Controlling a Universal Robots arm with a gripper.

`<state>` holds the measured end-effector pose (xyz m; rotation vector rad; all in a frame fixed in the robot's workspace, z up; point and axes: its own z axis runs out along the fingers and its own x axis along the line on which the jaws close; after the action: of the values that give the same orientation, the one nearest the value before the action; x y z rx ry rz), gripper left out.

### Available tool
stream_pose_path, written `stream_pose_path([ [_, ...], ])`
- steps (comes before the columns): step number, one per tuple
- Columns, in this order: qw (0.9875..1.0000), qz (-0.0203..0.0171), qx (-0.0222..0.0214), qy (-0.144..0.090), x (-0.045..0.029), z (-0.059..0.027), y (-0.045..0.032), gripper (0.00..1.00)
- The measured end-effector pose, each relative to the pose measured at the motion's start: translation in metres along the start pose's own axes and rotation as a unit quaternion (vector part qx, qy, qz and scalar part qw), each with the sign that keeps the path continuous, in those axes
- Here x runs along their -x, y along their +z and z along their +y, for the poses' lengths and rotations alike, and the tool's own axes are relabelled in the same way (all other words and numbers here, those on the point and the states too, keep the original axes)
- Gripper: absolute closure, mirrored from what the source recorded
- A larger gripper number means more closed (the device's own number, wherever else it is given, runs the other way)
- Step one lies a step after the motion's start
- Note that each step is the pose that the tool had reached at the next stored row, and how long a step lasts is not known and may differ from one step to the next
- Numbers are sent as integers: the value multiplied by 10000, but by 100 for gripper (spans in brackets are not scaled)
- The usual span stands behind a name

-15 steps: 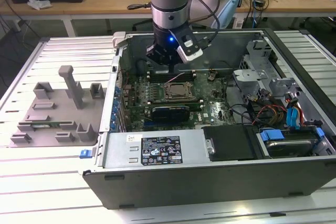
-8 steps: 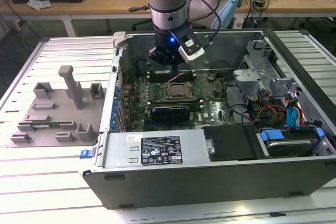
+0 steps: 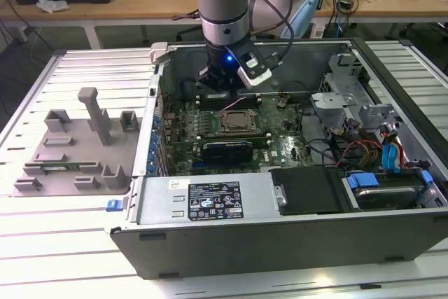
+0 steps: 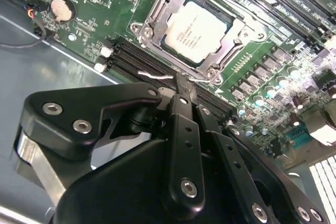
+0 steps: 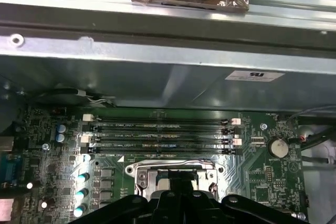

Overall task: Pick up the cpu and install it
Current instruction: 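Install the first cpu locking lever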

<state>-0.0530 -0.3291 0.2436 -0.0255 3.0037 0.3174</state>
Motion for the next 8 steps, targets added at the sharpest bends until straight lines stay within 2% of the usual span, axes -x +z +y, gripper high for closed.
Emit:
stream_pose_path([
  [8, 10000, -19, -14, 84, -1, -2, 34, 89],
])
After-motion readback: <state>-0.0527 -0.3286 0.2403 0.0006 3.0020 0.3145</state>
